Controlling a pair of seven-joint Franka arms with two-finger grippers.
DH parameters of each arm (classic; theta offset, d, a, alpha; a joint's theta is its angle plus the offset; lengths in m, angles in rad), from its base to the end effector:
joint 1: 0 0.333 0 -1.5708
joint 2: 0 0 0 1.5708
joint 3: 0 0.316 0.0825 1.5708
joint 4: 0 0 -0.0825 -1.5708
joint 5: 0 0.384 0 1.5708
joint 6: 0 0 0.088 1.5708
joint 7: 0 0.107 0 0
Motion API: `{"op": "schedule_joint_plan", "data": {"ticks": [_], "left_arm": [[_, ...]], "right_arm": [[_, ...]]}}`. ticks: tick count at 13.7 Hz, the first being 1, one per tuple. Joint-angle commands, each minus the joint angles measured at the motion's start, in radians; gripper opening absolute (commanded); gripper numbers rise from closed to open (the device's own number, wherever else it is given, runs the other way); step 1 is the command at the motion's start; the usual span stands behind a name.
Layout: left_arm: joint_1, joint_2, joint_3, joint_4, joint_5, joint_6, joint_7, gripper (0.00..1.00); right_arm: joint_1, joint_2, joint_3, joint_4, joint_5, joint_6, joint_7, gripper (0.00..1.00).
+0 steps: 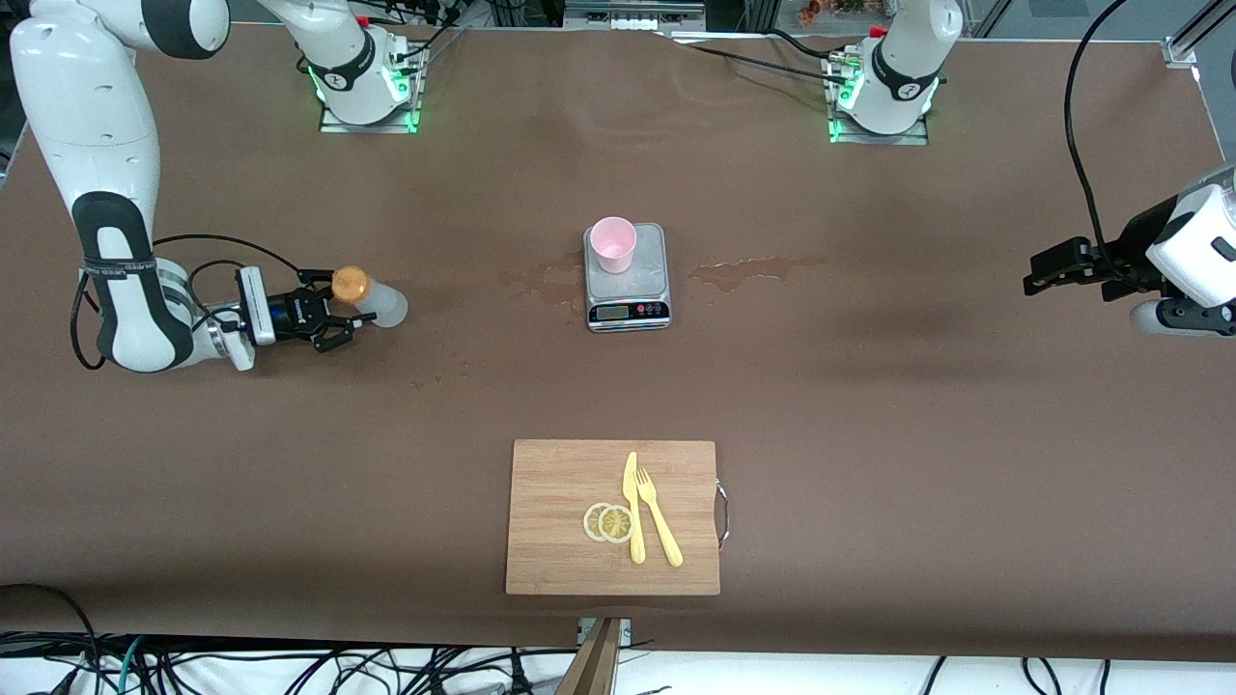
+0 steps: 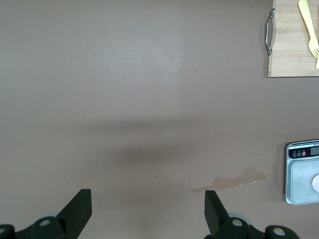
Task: Add sauce to pink cup with both arms
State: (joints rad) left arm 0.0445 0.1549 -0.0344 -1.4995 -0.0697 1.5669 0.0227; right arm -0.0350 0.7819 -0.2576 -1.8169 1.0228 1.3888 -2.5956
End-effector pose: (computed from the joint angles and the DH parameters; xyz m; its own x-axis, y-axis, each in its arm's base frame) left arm 0.5982 0.0001 0.5687 0.9962 -0.0129 -0.0856 -0.0063 -0.9970 0.0766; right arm 0.5357 -0.0525 0.1164 0.0663 0.3070 0.9494 0.9373 0.3071 -0.1647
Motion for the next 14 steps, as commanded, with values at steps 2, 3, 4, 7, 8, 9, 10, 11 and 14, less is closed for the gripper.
{"op": "schedule_joint_plan", "data": {"ticks": [2, 3, 4, 7, 8, 9, 10, 11, 14], "left_arm": [[-0.002, 0.014, 0.002, 0.03, 0.005, -0.011, 0.014, 1.0], [-0.002, 0.014, 0.001, 0.03, 0.004, -0.011, 0.014, 1.0], [-0.002, 0.014, 0.001, 0.03, 0.004, -0.011, 0.014, 1.0], [-0.003, 0.014, 0.001, 0.03, 0.007, -0.011, 0.014, 1.0], [-0.003, 0.014, 0.001, 0.03, 0.008, -0.011, 0.014, 1.0], [-0.003, 0.014, 0.001, 0.03, 0.008, -0.011, 0.016, 1.0], [-0.002, 0.014, 0.001, 0.03, 0.008, -0.011, 0.016, 1.0], [-0.002, 0.014, 0.001, 0.03, 0.008, -0.01, 0.016, 1.0], [-0.002, 0.014, 0.001, 0.03, 0.008, -0.011, 0.014, 1.0]], "right_arm": [[0.012, 0.002, -0.023, 0.016, 0.005, -0.001, 0.017, 1.0], [0.012, 0.0, -0.031, 0.027, 0.003, -0.002, 0.022, 1.0], [0.013, -0.003, -0.051, 0.036, -0.001, -0.004, 0.02, 1.0], [0.015, -0.032, -0.098, 0.051, -0.065, -0.011, 0.015, 1.0], [0.014, -0.047, -0.109, 0.059, -0.116, -0.01, 0.006, 1.0], [0.014, -0.067, -0.121, 0.068, -0.153, -0.005, 0.009, 1.0], [0.014, -0.103, -0.132, 0.085, -0.186, 0.001, 0.021, 1.0], [0.014, -0.157, -0.138, 0.093, -0.238, 0.021, 0.049, 1.0], [0.014, -0.362, -0.135, 0.087, -0.403, 0.156, 0.243, 1.0]]}}
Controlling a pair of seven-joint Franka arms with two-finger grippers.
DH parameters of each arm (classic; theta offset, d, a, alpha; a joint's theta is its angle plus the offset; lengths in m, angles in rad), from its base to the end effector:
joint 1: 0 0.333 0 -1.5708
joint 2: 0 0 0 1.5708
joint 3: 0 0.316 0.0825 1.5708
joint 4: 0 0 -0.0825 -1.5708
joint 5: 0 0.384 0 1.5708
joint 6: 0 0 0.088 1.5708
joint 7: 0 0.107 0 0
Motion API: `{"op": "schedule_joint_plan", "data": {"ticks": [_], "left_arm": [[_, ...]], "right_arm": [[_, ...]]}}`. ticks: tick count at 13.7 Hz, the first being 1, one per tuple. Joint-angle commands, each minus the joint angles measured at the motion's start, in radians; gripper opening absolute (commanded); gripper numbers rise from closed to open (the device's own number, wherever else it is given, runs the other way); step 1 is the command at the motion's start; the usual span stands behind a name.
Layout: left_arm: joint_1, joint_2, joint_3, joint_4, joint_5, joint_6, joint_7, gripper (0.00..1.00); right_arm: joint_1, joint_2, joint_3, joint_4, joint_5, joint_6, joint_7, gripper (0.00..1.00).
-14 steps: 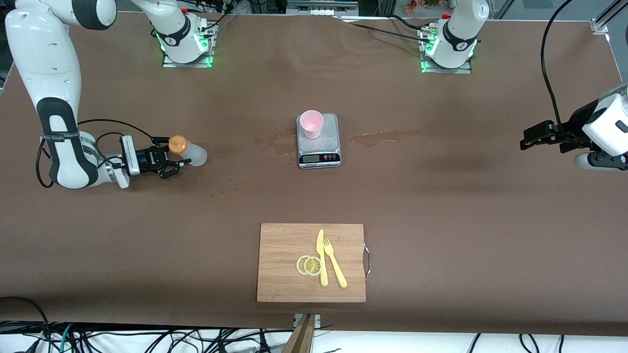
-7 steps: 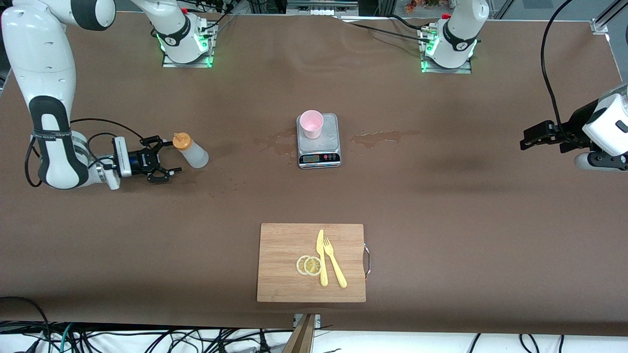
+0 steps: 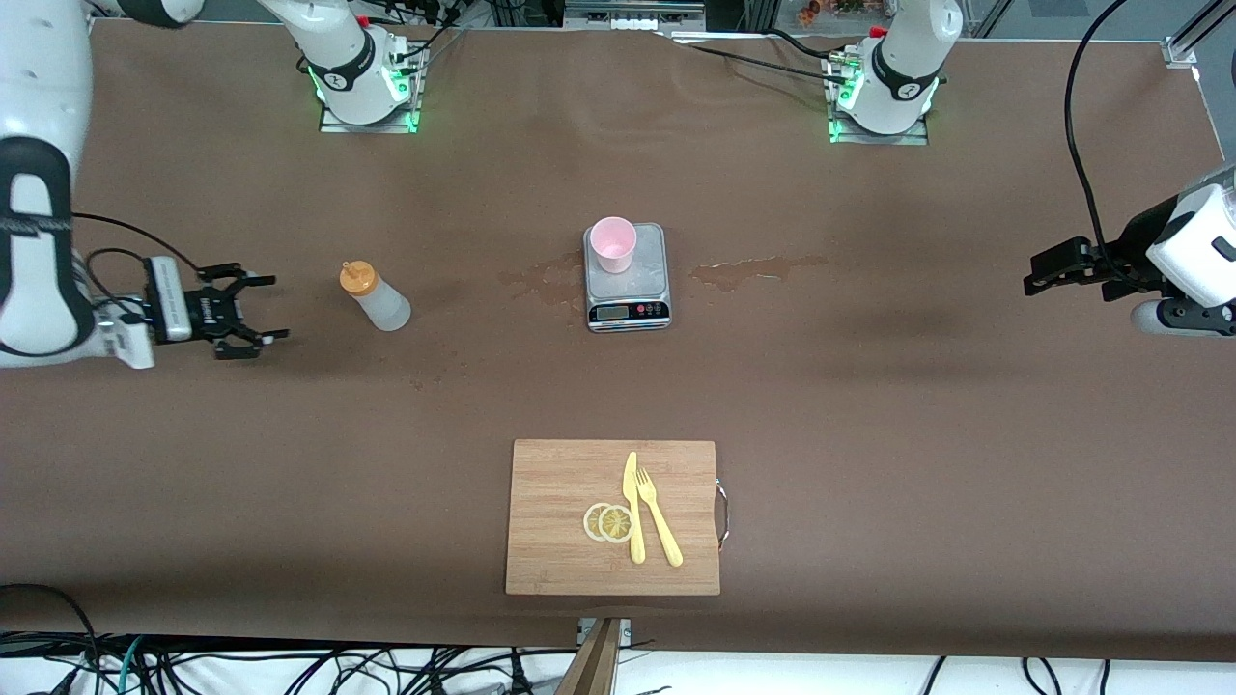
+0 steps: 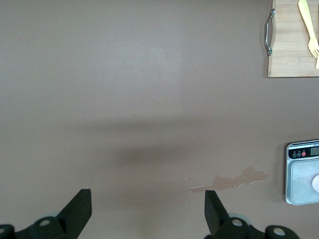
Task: Add sauce to pink cup with both arms
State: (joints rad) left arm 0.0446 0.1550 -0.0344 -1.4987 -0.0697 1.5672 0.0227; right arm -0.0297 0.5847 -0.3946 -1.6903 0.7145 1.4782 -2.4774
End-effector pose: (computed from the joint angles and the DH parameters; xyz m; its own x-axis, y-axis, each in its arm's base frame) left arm 0.5983 0.0001 0.5690 0.9963 -0.0128 -0.0846 -0.0063 -0.9970 0.0766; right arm 0.5775 -0.1556 0.2559 -0.1003 0.6673 0.7380 0.9433 0.2998 -0.1429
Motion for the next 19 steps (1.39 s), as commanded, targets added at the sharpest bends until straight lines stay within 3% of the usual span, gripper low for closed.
{"op": "schedule_joint_plan", "data": {"ticks": [1, 5, 8, 19], "left_arm": [[-0.002, 0.014, 0.001, 0.029, 0.008, -0.012, 0.014, 1.0], [-0.002, 0.014, 0.001, 0.029, 0.01, -0.01, 0.014, 1.0], [-0.002, 0.014, 0.001, 0.029, 0.011, -0.012, 0.014, 1.0], [-0.002, 0.014, 0.004, 0.029, 0.011, -0.01, 0.019, 1.0]], "right_arm": [[0.008, -0.231, 0.008, -0.039, -0.165, 0.085, 0.215, 1.0], [0.013, -0.429, 0.118, -0.037, -0.401, 0.145, 0.551, 1.0], [0.054, -0.499, 0.187, -0.026, -0.547, 0.192, 0.872, 1.0], [0.146, -0.605, 0.267, -0.02, -0.607, 0.198, 1.877, 1.0]]}}
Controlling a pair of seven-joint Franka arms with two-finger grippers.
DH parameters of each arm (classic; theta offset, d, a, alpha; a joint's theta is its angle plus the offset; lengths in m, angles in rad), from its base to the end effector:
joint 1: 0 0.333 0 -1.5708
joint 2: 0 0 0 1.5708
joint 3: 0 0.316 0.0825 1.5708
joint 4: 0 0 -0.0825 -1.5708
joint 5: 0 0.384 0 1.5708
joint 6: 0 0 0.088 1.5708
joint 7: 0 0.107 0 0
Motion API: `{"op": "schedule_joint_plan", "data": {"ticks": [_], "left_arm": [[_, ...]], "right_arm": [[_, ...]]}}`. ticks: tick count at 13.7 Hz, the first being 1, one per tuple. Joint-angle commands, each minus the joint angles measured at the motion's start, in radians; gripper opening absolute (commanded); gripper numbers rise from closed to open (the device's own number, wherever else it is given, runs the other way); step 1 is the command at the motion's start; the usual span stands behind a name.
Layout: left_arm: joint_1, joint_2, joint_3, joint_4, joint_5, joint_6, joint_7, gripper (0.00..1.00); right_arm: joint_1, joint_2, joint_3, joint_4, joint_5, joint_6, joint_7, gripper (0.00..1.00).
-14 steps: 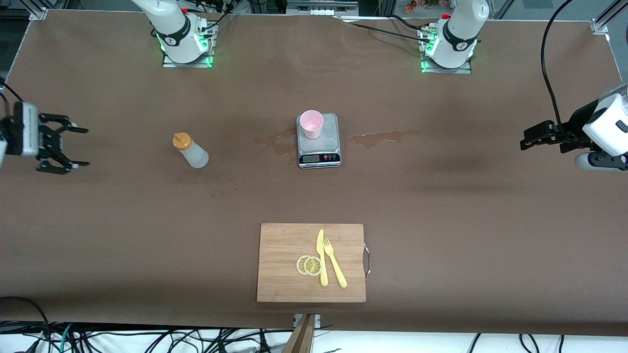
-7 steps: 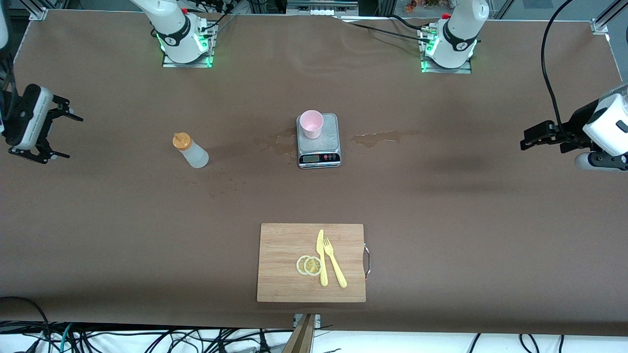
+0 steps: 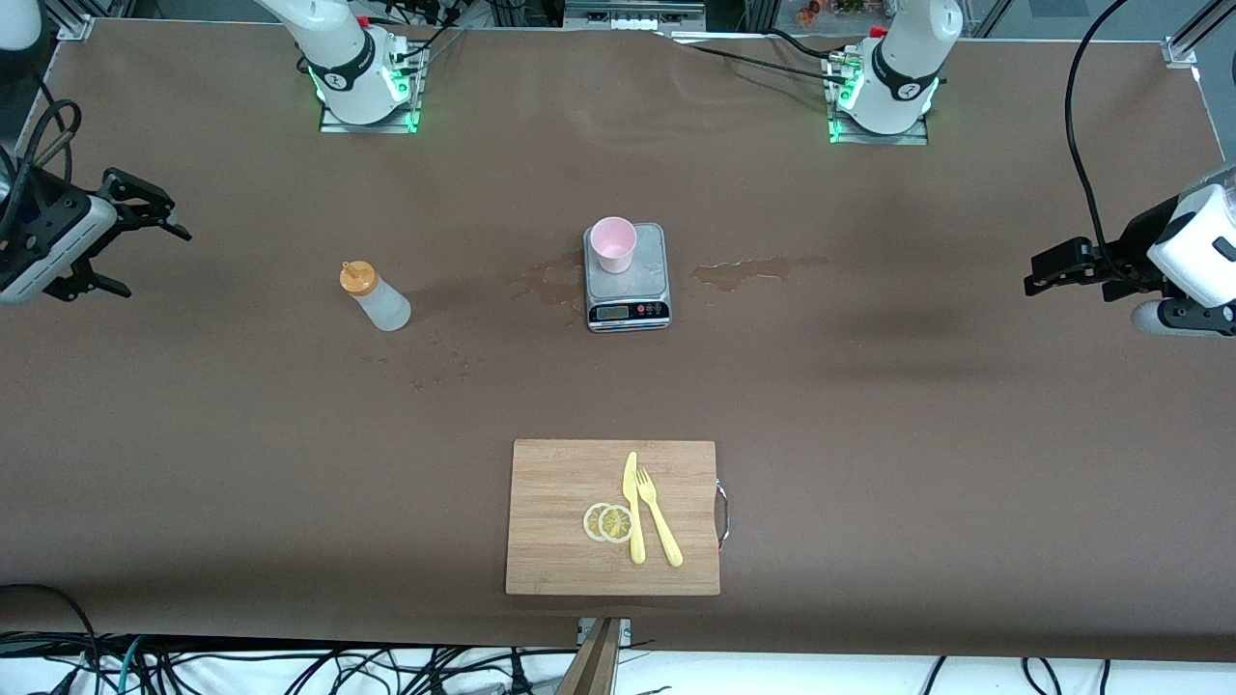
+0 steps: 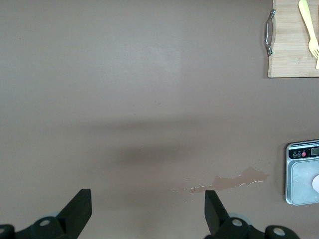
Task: Add sauce to pink cup with both arms
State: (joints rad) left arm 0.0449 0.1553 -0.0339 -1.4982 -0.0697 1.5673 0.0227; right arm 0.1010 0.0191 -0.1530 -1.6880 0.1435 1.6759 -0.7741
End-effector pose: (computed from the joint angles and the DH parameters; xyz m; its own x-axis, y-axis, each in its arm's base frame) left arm 0.5984 0.0006 0.5691 0.9964 -0.0120 -0.0843 -0.0055 -0.9970 0.0766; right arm 0.5649 -0.0148 0.5683 0.7626 0.6426 0.0742 0.6465 -0.7531 -0.1216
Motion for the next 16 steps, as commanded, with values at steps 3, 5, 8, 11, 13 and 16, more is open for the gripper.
{"op": "schedule_joint_plan", "data": {"ticks": [3, 5, 8, 11, 13, 16], "left_arm": [[-0.002, 0.013, 0.003, 0.029, 0.013, -0.01, 0.022, 1.0], [-0.002, 0.013, 0.003, 0.029, 0.013, -0.009, 0.023, 1.0], [-0.002, 0.013, 0.002, 0.029, 0.033, -0.009, 0.023, 1.0], [-0.002, 0.013, 0.0, 0.029, 0.033, -0.009, 0.023, 1.0], [-0.002, 0.013, 0.0, 0.029, 0.031, -0.009, 0.022, 1.0], [-0.002, 0.013, 0.0, 0.029, 0.031, -0.009, 0.02, 1.0]], "right_arm": [[0.037, -0.065, 0.056, -0.021, -0.067, -0.002, 0.452, 1.0], [0.06, -0.077, 0.078, -0.018, -0.096, -0.014, 0.672, 1.0], [0.059, -0.079, 0.061, -0.018, -0.105, -0.005, 0.708, 1.0], [0.059, -0.082, 0.053, -0.016, -0.12, -0.013, 0.708, 1.0], [0.059, -0.088, 0.056, -0.016, -0.166, -0.037, 0.704, 1.0], [0.059, -0.09, 0.058, -0.012, -0.168, -0.059, 0.711, 1.0]]}}
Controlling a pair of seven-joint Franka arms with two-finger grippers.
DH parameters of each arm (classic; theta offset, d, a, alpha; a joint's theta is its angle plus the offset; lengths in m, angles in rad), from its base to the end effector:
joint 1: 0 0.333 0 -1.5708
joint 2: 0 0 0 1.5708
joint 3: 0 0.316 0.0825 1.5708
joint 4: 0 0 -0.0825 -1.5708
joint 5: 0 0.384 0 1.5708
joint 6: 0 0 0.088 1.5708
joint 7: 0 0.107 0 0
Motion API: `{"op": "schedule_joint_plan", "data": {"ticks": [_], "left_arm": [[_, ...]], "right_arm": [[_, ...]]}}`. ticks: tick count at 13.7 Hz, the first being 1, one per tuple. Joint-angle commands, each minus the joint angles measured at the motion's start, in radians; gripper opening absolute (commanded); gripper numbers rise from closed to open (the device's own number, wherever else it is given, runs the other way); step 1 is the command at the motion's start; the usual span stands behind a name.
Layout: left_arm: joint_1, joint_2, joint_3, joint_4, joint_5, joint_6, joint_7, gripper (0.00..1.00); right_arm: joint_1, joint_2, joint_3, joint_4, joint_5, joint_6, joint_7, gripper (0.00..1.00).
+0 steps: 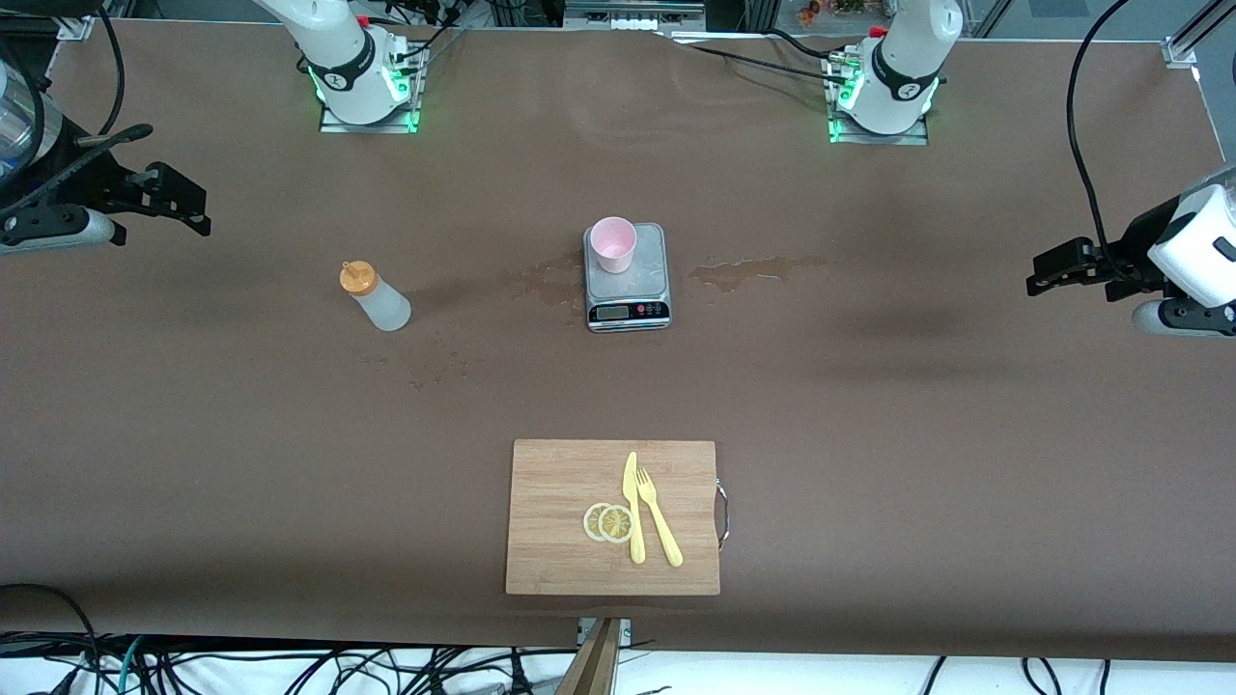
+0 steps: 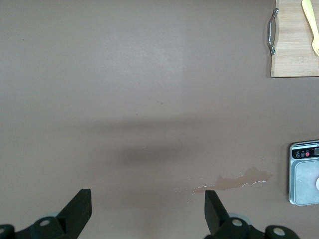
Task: Add sauce to pink cup with both arms
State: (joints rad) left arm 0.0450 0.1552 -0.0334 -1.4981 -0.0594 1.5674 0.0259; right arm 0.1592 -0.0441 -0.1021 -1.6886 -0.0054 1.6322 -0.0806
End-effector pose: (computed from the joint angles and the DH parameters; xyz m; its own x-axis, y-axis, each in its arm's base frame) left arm 0.5984 0.0020 0.5691 0.9964 -0.0145 -0.0840 -0.0089 -0.9977 0.0665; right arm 0.5435 0.0294 0.5981 0.9904 0.1377 -0.0126 0.1378 -0.9905 -0.0001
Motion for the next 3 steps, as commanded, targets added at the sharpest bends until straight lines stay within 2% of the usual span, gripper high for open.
{"op": "schedule_joint_plan", "data": {"ticks": [1, 3], "left_arm": [[-0.002, 0.013, 0.0, 0.029, 0.021, -0.009, 0.016, 1.0], [-0.004, 0.013, 0.0, 0.029, 0.021, -0.009, 0.014, 1.0]], "right_arm": [[0.0, -0.026, 0.007, -0.01, -0.019, -0.017, 0.019, 1.0], [0.0, -0.03, 0.009, -0.008, -0.018, -0.018, 0.021, 1.0]]}}
